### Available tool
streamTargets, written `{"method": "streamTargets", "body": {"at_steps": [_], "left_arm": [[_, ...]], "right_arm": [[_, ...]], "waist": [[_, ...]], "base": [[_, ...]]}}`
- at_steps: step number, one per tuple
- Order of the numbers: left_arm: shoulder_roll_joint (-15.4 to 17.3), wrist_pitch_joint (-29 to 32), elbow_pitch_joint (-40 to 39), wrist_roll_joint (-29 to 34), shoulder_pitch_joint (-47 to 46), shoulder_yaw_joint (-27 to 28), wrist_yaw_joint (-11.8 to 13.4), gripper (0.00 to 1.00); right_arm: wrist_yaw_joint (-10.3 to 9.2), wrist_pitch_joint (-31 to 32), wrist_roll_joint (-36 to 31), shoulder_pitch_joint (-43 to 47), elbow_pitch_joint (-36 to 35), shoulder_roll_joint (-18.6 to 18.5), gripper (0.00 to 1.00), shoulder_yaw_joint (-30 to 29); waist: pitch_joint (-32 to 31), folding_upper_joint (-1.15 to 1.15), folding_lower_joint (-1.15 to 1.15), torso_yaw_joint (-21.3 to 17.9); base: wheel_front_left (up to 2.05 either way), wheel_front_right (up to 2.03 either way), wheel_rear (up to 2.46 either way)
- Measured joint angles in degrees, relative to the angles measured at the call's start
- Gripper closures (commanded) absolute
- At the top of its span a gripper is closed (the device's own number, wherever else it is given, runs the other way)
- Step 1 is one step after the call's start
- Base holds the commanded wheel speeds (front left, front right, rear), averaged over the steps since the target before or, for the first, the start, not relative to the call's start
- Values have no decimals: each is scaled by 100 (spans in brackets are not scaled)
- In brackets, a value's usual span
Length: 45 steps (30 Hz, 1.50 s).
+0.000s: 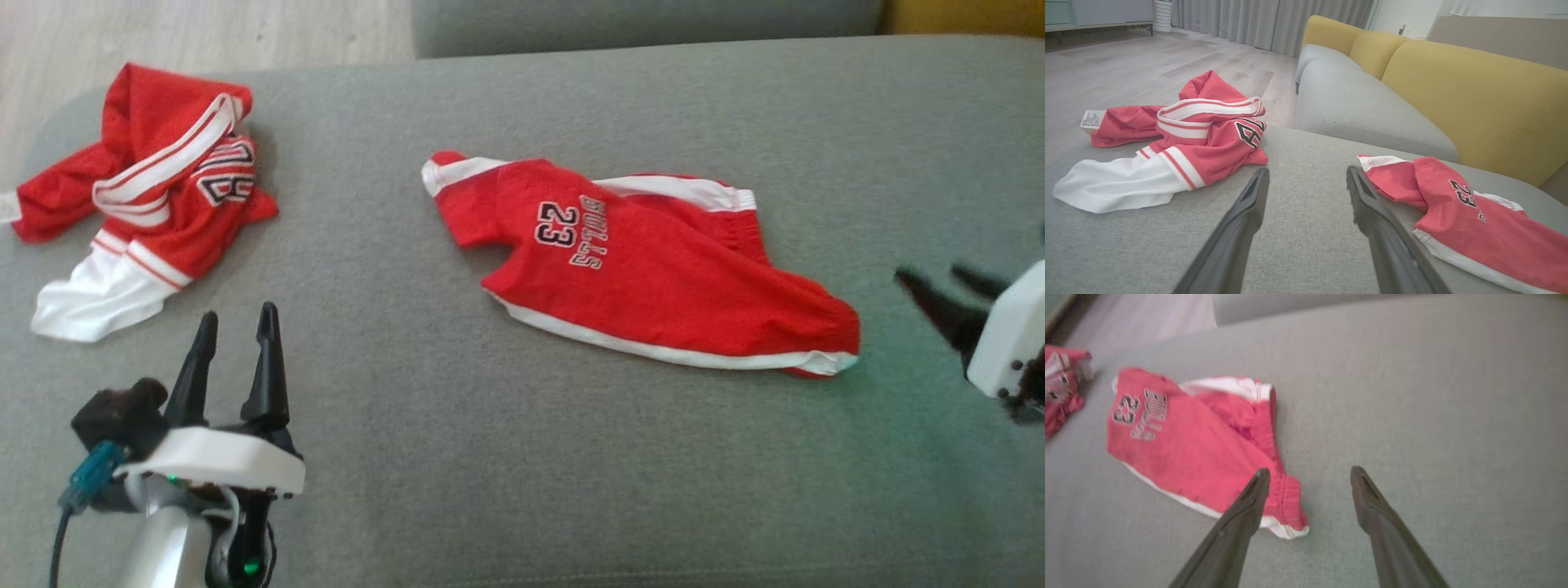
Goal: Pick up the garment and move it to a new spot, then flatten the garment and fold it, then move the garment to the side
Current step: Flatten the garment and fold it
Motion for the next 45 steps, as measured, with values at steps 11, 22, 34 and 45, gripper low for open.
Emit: {"method": "streamTargets", "body": {"at_steps": [11,22,34,45], "left_arm": [[-23,0,-65,52,168,22,-1,0],[-49,0,-24,102,218,-31,-57,0],[-26,1522,1128,-21,-1114,-1195,-644,0],[475,1939,2326,-697,-2172,-2725,-660,0]], "right_arm": [[0,-4139,-1045,554,-764,1720,0,443],[0,-5400,-1746,741,502,1887,0,958],[0,-5506,-1671,255,735,1808,0,1116],[0,-5608,-1633,43,882,1786,0,1298]], "waist": [[-227,0,0,-296],[-308,0,0,-324],[78,0,0,-538],[378,0,0,-1117]], "base": [[0,0,0],[0,0,0],[0,0,0],[0,0,0]]}}
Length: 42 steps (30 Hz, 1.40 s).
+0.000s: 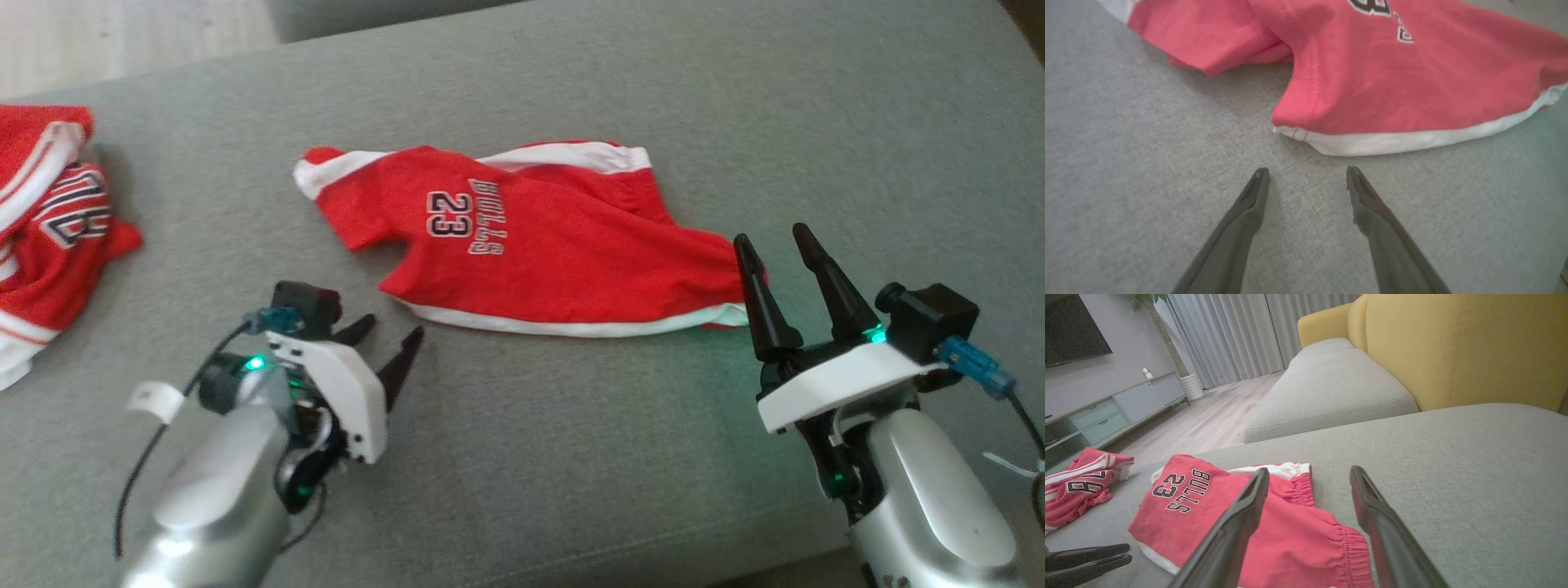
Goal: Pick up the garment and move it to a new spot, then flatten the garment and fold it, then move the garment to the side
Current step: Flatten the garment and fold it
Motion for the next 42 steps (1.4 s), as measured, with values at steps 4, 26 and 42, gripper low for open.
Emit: {"method": "streamTargets", "body": {"at_steps": [4,26,42], "left_arm": [[155,-258,354,-245,-313,-176,-40,0],[257,-658,746,-1255,-843,-1401,-40,100],[1438,569,-887,-2348,348,-1290,397,100]], "right_arm": [[0,-14,0,-3,68,4,0,13],[0,-148,0,-86,341,21,0,8],[0,21,52,-71,283,-65,0,8]], "waist": [[88,0,0,-203],[-107,0,0,-54],[-447,0,0,775]], "base": [[0,0,0],[0,0,0],[0,0,0]]}}
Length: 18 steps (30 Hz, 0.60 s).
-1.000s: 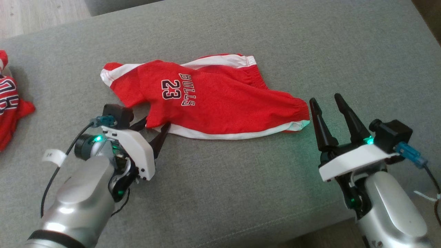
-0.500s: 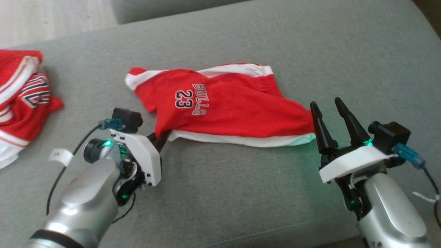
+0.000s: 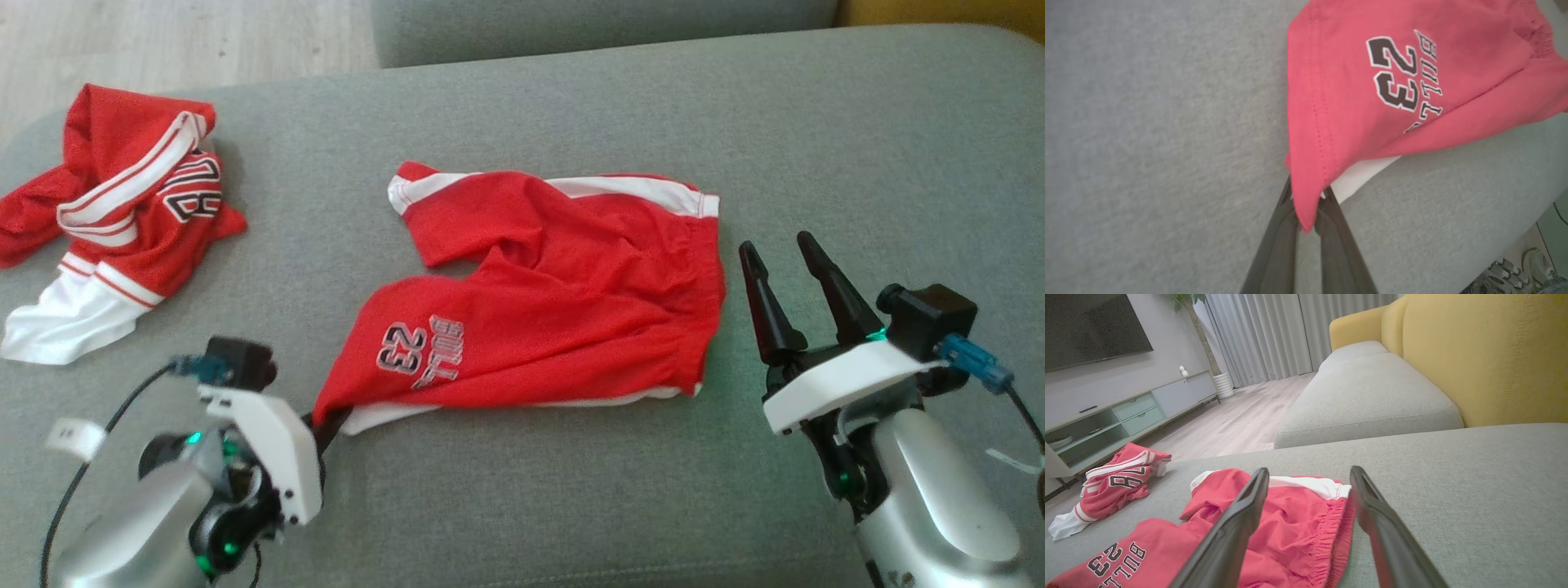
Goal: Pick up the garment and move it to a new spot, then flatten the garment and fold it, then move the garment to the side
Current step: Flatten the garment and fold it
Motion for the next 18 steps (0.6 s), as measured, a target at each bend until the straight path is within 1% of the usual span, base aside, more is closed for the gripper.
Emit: {"method": "streamTargets", "body": {"at_steps": [2,4,5,6,9,11,14,16,18], "left_arm": [[59,29,-129,-101,187,90,131,100],[99,21,-199,-77,312,76,289,100],[100,8,-233,-53,355,81,353,62],[91,-71,-266,-68,396,101,385,1],[75,-302,-327,-86,461,134,469,0],[40,-509,-354,-96,530,212,470,0],[51,-977,-503,-80,625,359,489,0],[85,-1303,-641,16,668,485,594,0],[159,-1602,-814,121,747,588,764,0]], "right_arm": [[0,49,0,3,0,-11,0,-11],[0,98,9,5,0,-23,0,-15],[0,108,30,12,0,-29,0,-19],[0,143,48,19,0,-32,0,-26],[0,148,47,74,-4,-32,0,-27],[0,162,47,142,-3,-30,0,-23],[0,190,48,148,-7,-29,0,-24],[0,189,48,149,-7,-30,0,-40],[0,156,48,161,-7,-27,0,-97]], "waist": [[-32,0,0,41],[-50,0,0,72],[-55,0,0,86],[-63,0,0,102],[-91,0,0,136],[-102,0,0,152],[-125,0,0,169],[-145,0,0,175],[-188,0,0,183]], "base": [[0,0,0],[0,0,0],[0,0,0],[0,0,0],[0,0,0],[0,0,0],[0,0,0],[0,0,0],[0,0,0]]}}
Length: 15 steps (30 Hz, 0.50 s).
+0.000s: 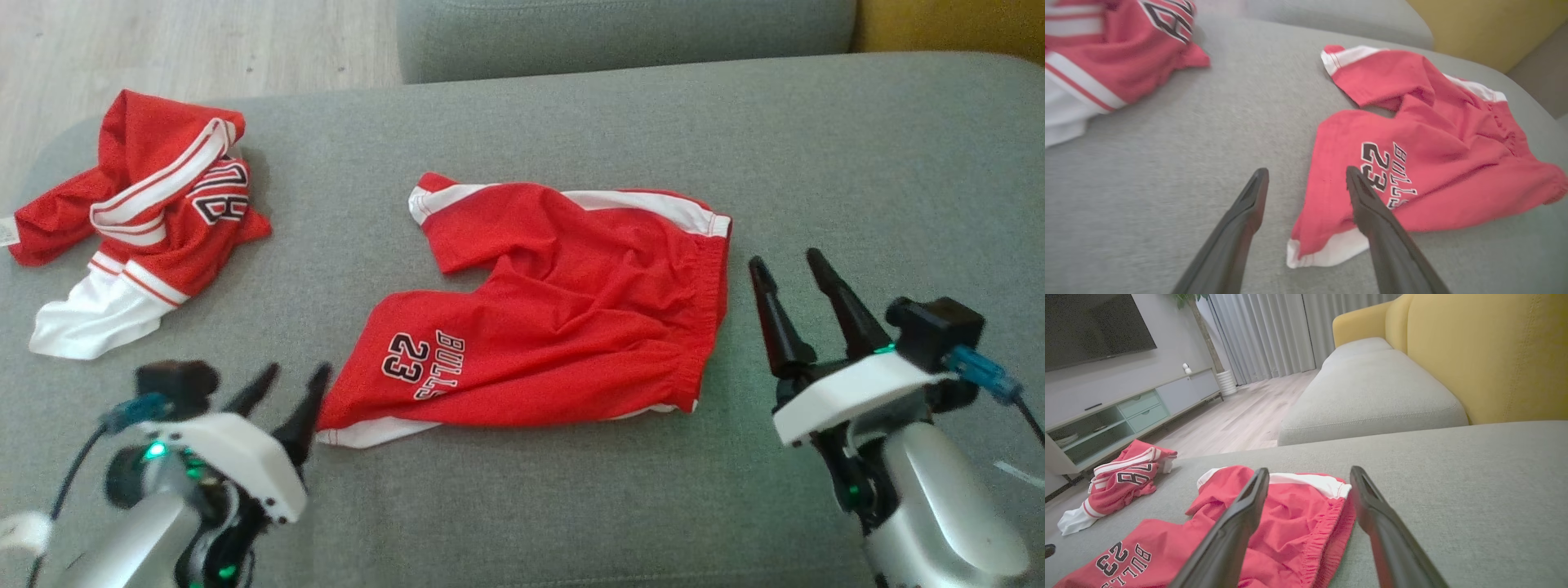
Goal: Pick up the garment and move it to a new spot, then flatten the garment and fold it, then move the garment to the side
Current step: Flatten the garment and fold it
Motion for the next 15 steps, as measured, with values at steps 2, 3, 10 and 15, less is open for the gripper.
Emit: {"method": "streamTargets", "body": {"at_steps": [2,3,10,15], "left_arm": [[94,-346,-174,113,144,142,259,0],[127,-531,-260,178,235,238,393,0],[-71,-904,-1145,883,860,1452,1169,0],[-499,-906,-1702,1584,1358,2182,1160,0]], "right_arm": [[0,-78,0,73,-23,0,0,-91],[0,-83,-1,119,-23,1,0,-111],[0,-354,-5,334,-60,41,0,-11],[0,-563,-135,462,-63,41,0,1]], "waist": [[-38,0,0,15],[-53,0,0,27],[-243,0,0,90],[-379,0,0,86]], "base": [[0,0,0],[0,0,0],[0,0,0],[0,0,0]]}}
